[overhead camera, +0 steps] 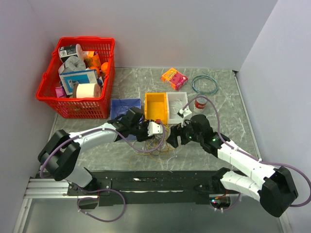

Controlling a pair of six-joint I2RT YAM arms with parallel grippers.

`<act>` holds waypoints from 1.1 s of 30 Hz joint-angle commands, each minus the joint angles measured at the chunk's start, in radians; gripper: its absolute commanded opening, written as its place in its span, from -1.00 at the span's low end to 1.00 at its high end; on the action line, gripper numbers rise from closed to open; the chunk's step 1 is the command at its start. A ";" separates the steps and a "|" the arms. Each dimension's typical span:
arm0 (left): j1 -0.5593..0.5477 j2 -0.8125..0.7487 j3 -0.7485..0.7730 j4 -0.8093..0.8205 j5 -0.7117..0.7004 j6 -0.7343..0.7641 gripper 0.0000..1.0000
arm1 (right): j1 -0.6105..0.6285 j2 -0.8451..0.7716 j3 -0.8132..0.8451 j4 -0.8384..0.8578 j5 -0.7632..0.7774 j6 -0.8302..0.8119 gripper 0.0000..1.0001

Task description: Untangle the cables

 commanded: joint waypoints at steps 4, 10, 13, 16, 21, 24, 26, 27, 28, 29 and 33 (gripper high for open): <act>-0.006 0.025 -0.062 0.064 -0.055 -0.020 -0.13 | -0.029 0.002 0.009 0.043 -0.018 -0.023 0.75; -0.006 0.022 -0.066 0.060 -0.042 -0.020 -0.55 | -0.034 0.015 0.009 0.055 -0.031 -0.015 0.75; -0.006 0.004 -0.038 0.021 -0.014 -0.020 -0.85 | -0.038 0.030 0.008 0.069 -0.031 -0.001 0.75; -0.006 -0.035 0.032 -0.054 0.058 -0.051 -0.95 | -0.040 0.044 0.012 0.079 -0.031 0.014 0.73; -0.006 -0.151 0.181 -0.219 0.176 -0.057 -0.99 | -0.061 0.056 0.031 0.079 -0.009 0.057 0.72; -0.006 -0.240 0.252 -0.308 0.242 -0.044 -0.99 | -0.121 0.051 0.026 0.096 -0.037 0.111 0.70; -0.006 -0.291 0.316 -0.325 0.282 -0.076 -0.99 | -0.153 0.041 0.016 0.141 -0.086 0.143 0.69; -0.006 -0.305 0.338 -0.316 0.288 -0.098 -0.99 | -0.176 0.036 0.014 0.154 -0.100 0.166 0.69; -0.006 -0.317 0.361 -0.301 0.291 -0.122 -0.99 | -0.179 0.035 0.017 0.168 -0.112 0.172 0.68; -0.008 -0.331 0.414 -0.243 0.284 -0.188 -0.99 | -0.180 0.035 0.028 0.168 -0.117 0.171 0.68; -0.009 -0.333 0.566 -0.065 0.242 -0.359 -0.99 | -0.178 0.038 0.069 0.167 -0.150 0.137 0.69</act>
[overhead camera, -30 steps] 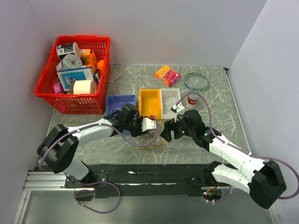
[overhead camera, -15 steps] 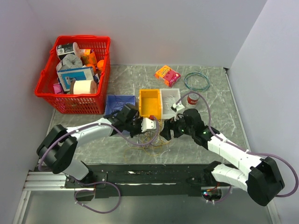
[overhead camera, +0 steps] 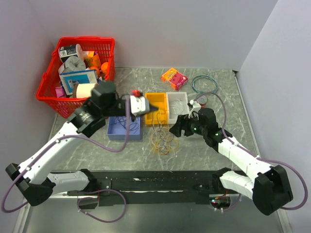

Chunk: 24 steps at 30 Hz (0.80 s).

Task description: Untangle the cables

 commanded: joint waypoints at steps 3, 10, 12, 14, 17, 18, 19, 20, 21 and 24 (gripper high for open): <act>-0.006 0.002 0.216 0.286 -0.044 -0.272 -0.99 | 0.003 -0.078 0.065 0.045 -0.054 -0.045 0.71; -0.006 0.002 0.256 0.434 -0.187 -0.266 -0.99 | 0.012 -0.350 0.067 -0.019 -0.065 -0.209 0.76; -0.006 0.010 0.282 0.488 -0.217 -0.254 -0.99 | 0.014 -0.388 0.074 -0.015 -0.109 -0.236 0.79; -0.008 0.019 0.311 0.486 -0.231 -0.213 -0.99 | 0.021 -0.415 0.091 -0.004 -0.123 -0.226 0.81; -0.019 0.025 0.323 0.490 -0.253 -0.214 -0.99 | 0.040 -0.414 0.122 0.051 -0.137 -0.203 0.82; -0.023 0.025 0.325 0.504 -0.257 -0.205 -0.99 | 0.055 -0.405 0.132 0.059 -0.137 -0.204 0.82; -0.035 0.028 0.334 0.531 -0.268 -0.178 -0.99 | 0.066 -0.379 0.160 0.060 -0.132 -0.204 0.82; -0.045 0.031 0.342 0.583 -0.323 -0.150 -0.99 | 0.069 -0.365 0.171 0.060 -0.132 -0.213 0.84; -0.055 0.036 0.352 0.619 -0.364 -0.106 -0.99 | 0.076 -0.351 0.181 0.059 -0.134 -0.214 0.84; -0.112 0.065 0.380 0.794 -0.575 0.185 -0.99 | 0.075 -0.313 0.198 0.059 -0.126 -0.201 0.86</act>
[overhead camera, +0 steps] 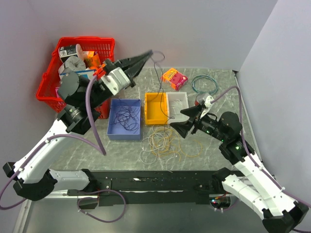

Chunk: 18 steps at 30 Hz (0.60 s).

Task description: Untangle the cables

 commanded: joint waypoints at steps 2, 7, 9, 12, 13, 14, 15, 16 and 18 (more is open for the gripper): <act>-0.055 0.066 0.133 0.349 -0.339 0.454 -0.99 | 0.009 0.059 0.052 0.039 0.017 0.002 0.85; 0.009 0.164 0.368 0.382 -0.541 0.573 -0.99 | 0.009 0.068 0.025 0.034 0.032 0.019 0.85; 0.049 0.167 0.389 0.384 -0.533 0.592 -0.99 | 0.009 0.070 0.019 0.031 0.035 0.025 0.85; 0.104 0.189 0.460 0.353 -0.541 0.605 -0.99 | 0.009 0.073 0.014 0.018 0.043 0.025 0.85; 0.123 0.198 0.484 0.345 -0.538 0.596 -0.99 | 0.009 0.074 0.017 0.012 0.046 0.022 0.86; 0.141 0.201 0.494 0.342 -0.536 0.588 -0.99 | 0.009 0.076 0.019 0.004 0.047 0.022 0.85; 0.173 0.202 0.500 0.332 -0.535 0.577 -0.99 | 0.009 0.076 0.020 -0.001 0.049 0.020 0.85; 0.187 0.193 0.491 0.293 -0.519 0.547 -0.99 | 0.007 0.073 0.020 -0.007 0.050 0.017 0.86; 0.221 0.167 0.442 0.267 -0.489 0.507 -0.99 | 0.007 0.065 0.016 -0.008 0.054 0.019 0.85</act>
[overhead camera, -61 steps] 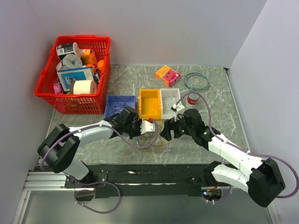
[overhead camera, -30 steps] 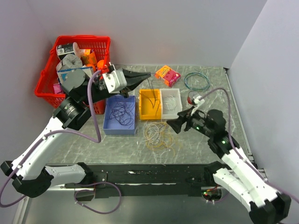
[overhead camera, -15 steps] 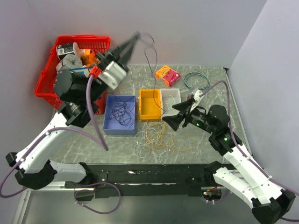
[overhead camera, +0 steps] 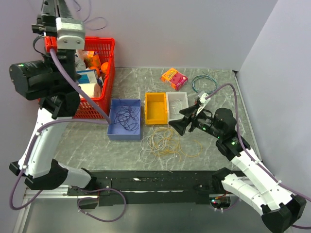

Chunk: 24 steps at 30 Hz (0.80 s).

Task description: Untangle the cables

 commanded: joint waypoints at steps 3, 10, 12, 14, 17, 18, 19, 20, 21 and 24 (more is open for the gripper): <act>0.076 -0.077 -0.142 -0.113 0.053 -0.086 -0.99 | 0.004 -0.023 -0.015 0.000 0.027 0.001 0.85; 0.168 -0.092 -0.364 -0.144 0.058 -0.083 -0.99 | 0.004 -0.033 -0.029 -0.016 0.025 0.013 0.84; 0.196 -0.095 -0.409 -0.131 0.073 -0.096 -0.99 | 0.004 -0.044 -0.034 -0.025 0.030 0.014 0.84; 0.202 -0.107 -0.479 -0.131 0.088 -0.086 -0.99 | 0.005 -0.052 -0.038 -0.034 0.036 0.011 0.84; 0.210 -0.144 -0.625 -0.117 0.133 -0.032 -0.99 | 0.005 -0.070 -0.045 -0.060 0.059 0.004 0.83; 0.216 -0.166 -0.662 -0.117 0.140 -0.037 -0.99 | 0.004 -0.078 -0.048 -0.068 0.067 0.002 0.83; 0.217 -0.173 -0.709 -0.155 0.160 -0.053 -0.99 | 0.005 -0.081 -0.051 -0.073 0.068 -0.001 0.83; 0.217 -0.180 -0.727 -0.173 0.170 -0.064 -0.99 | 0.004 -0.085 -0.052 -0.076 0.071 -0.001 0.84; 0.217 -0.189 -0.743 -0.190 0.177 -0.073 -0.98 | 0.005 -0.089 -0.054 -0.076 0.073 -0.001 0.84; 0.220 -0.192 -0.829 -0.215 0.167 -0.061 -0.99 | 0.004 -0.087 -0.052 -0.085 0.076 -0.004 0.83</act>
